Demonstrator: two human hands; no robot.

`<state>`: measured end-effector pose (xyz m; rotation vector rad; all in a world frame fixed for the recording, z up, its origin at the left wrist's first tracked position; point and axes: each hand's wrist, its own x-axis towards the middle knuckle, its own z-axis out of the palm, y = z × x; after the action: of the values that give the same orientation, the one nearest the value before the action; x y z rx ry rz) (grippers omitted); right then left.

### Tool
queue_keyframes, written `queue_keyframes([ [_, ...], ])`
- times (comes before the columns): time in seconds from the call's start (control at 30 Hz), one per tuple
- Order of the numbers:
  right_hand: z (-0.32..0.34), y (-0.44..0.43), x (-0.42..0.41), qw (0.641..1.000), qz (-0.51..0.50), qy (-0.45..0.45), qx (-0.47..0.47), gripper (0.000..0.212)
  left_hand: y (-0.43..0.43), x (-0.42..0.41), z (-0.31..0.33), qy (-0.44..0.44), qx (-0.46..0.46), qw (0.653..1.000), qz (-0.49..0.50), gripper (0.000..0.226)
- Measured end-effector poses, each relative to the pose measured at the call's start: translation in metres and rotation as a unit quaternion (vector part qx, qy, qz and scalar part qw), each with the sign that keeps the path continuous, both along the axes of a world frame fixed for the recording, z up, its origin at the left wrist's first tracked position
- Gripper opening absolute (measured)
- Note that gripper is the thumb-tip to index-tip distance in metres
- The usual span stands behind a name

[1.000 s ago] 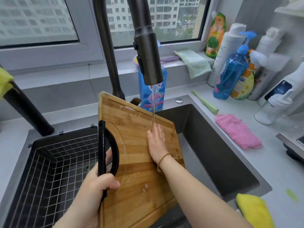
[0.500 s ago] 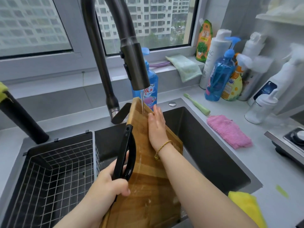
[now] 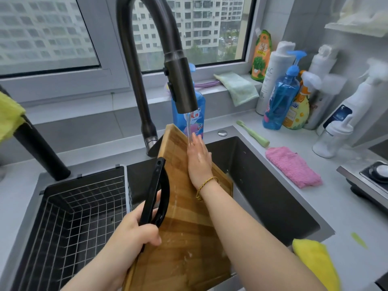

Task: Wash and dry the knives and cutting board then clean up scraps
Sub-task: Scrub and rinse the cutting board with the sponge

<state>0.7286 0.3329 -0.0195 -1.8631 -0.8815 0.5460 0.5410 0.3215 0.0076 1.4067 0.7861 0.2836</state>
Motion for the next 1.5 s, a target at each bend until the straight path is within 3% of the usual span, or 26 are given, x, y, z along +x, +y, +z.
queue_keyframes([
  [0.13,-0.020,-0.007,0.011,0.989,-0.040,0.049,-0.133,0.048,0.004,-0.006,-0.003,-0.008,0.002,1.000,0.015,0.073],
  [0.27,-0.012,-0.001,0.001,0.997,0.019,0.023,-0.077,0.047,0.012,-0.008,-0.001,-0.020,0.002,1.000,0.023,0.071],
  [0.43,-0.043,-0.011,0.028,0.992,-0.061,0.030,-0.102,0.052,0.026,-0.016,-0.001,-0.040,0.010,0.999,0.013,0.074],
  [0.57,-0.084,-0.043,0.059,0.960,-0.167,0.141,-0.174,0.059,0.035,-0.018,-0.001,-0.054,-0.004,0.998,0.025,0.081],
  [0.7,-0.102,-0.057,0.075,0.914,-0.251,0.278,-0.155,0.059,0.043,-0.019,-0.004,-0.087,-0.047,0.994,0.036,0.076],
  [0.87,-0.089,-0.060,0.081,0.912,-0.245,0.301,-0.136,0.051,0.058,-0.022,-0.007,-0.097,-0.050,0.993,0.053,0.097],
  [0.97,-0.079,-0.059,0.085,0.918,-0.247,0.295,-0.099,0.044,0.058,-0.023,-0.005,-0.130,-0.086,0.986,0.063,0.042],
  [1.07,-0.078,-0.064,0.093,0.925,-0.239,0.288,-0.074,0.039,0.066,-0.032,-0.014,-0.123,-0.093,0.985,0.074,0.034],
  [1.13,-0.075,-0.069,0.096,0.927,-0.241,0.284,-0.046,0.040,0.069,-0.036,-0.018,-0.088,-0.079,0.989,0.086,0.059],
  [1.17,-0.070,-0.071,0.096,0.926,-0.247,0.285,-0.027,0.040,0.069,-0.036,-0.020,-0.067,-0.065,0.990,0.101,0.056],
  [1.23,-0.058,-0.074,0.098,0.926,-0.246,0.286,0.009,0.036,0.072,-0.034,-0.025,-0.054,-0.045,0.986,0.153,0.017],
  [1.5,-0.017,-0.091,0.122,0.937,-0.254,0.228,0.080,0.047,0.081,-0.008,-0.034,-0.019,-0.072,0.978,0.197,0.023],
])
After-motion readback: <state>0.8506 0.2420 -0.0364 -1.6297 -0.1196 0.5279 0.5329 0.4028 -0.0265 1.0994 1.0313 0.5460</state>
